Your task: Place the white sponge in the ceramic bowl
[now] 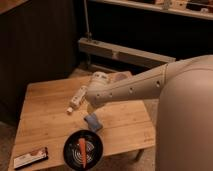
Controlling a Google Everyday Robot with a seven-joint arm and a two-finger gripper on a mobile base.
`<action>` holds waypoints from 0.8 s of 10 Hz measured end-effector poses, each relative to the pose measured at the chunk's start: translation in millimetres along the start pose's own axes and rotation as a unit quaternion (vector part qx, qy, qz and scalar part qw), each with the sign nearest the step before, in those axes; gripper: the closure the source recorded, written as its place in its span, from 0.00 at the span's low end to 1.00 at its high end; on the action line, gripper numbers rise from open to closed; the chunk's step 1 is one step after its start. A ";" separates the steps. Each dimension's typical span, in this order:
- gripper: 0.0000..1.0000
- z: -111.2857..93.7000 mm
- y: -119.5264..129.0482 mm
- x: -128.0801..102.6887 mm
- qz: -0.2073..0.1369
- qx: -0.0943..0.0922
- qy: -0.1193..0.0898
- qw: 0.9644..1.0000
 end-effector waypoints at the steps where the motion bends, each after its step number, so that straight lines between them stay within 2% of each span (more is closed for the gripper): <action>1: 0.20 0.0 0.0 0.0 0.000 0.000 0.000 1.000; 7: 0.20 -0.1 -0.1 -0.4 0.001 -0.001 0.000 1.000; 8: 0.20 0.5 0.0 -1.5 -0.001 -0.005 0.004 1.000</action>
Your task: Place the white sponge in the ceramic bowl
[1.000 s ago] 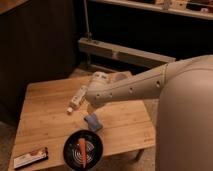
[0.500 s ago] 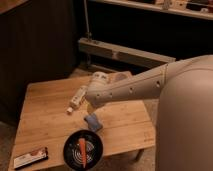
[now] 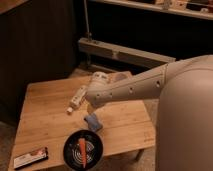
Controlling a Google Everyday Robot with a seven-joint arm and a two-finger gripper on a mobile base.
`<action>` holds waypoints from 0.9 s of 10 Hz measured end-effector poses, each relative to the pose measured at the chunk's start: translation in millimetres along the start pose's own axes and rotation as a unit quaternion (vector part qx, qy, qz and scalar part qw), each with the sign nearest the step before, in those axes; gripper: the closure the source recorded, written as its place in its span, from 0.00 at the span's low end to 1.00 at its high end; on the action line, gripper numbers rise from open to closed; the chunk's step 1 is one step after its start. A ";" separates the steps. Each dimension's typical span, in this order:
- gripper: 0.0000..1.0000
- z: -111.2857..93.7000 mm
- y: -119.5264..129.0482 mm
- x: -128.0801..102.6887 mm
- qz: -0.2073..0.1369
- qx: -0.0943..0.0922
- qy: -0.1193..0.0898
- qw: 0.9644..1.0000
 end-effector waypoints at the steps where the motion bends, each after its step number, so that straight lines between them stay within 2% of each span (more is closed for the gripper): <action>1: 0.20 0.8 -2.8 -5.1 -0.001 -0.004 0.003 1.000; 3: 0.20 3.1 -14.6 -30.0 -0.004 -0.021 0.004 1.000; 4: 0.20 2.6 -18.1 -32.7 -0.002 -0.031 0.004 1.000; 6: 0.20 -3.1 -25.2 -26.6 0.003 -0.041 0.002 0.999; 9: 0.20 -20.5 4.7 -5.6 -0.003 -0.058 0.001 0.998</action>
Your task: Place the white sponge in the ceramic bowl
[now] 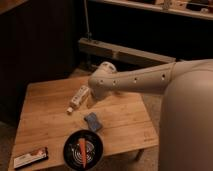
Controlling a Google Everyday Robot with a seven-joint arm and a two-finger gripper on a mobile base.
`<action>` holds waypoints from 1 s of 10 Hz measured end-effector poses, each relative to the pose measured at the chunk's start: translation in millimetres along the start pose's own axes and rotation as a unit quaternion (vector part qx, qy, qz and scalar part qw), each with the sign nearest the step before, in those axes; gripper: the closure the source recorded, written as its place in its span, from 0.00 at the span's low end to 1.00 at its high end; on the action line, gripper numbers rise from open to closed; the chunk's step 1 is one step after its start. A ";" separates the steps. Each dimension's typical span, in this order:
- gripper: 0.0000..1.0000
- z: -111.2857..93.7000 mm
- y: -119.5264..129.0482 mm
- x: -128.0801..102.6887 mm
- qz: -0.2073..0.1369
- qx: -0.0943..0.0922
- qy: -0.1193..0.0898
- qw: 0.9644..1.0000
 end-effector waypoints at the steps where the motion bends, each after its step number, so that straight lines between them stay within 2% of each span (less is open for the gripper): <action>1: 0.20 -5.7 21.1 9.6 -0.008 -0.007 0.003 1.000; 2: 0.20 -6.8 32.3 15.2 -0.013 -0.012 0.004 1.000; 3: 0.20 -0.5 39.6 20.7 -0.013 -0.026 0.001 1.000; 5: 0.20 25.1 49.8 23.7 -0.016 -0.050 -0.005 0.999; 6: 0.20 35.1 52.7 23.6 -0.018 -0.059 -0.012 0.998; 7: 0.20 45.1 52.4 23.3 -0.018 -0.069 -0.030 0.997; 8: 0.20 48.5 53.4 21.3 -0.017 -0.076 -0.044 0.996; 10: 0.20 53.7 55.0 18.0 -0.017 -0.081 -0.060 0.995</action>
